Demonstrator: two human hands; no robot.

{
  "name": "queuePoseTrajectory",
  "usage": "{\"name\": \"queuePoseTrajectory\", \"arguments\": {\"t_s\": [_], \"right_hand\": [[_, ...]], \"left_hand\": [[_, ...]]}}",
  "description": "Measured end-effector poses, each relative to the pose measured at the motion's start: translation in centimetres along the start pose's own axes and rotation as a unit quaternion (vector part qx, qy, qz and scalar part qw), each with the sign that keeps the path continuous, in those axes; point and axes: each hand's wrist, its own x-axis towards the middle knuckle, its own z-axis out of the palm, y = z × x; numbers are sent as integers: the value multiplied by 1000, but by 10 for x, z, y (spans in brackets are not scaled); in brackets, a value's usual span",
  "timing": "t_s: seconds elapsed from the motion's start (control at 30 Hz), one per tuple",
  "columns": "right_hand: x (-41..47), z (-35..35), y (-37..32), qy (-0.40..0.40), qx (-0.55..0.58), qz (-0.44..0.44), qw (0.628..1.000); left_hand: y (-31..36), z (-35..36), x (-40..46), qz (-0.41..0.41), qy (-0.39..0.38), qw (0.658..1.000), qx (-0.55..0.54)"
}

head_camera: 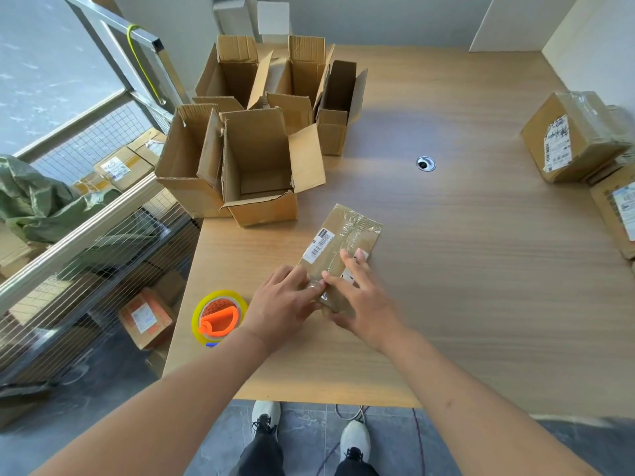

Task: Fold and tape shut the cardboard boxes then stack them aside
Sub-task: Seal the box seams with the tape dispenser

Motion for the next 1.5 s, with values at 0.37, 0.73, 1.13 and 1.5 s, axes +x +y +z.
{"name": "queuePoseTrajectory", "arguments": {"t_s": [0.37,0.73,1.13,1.5], "right_hand": [[3,-42,12,-91,-8,-5,996],[2,-17,19,-42,-7,-22,999],[-20,-19,-3,143,54,126,980],[-24,-8,-27,177,94,226,953]], "left_hand": [[-7,-13,9,71,-59,995,-37],[-10,13,-8,19,-25,991,-133],[-24,5,4,36,-90,986,-136],[-6,4,-5,5,-51,985,-164]]}}
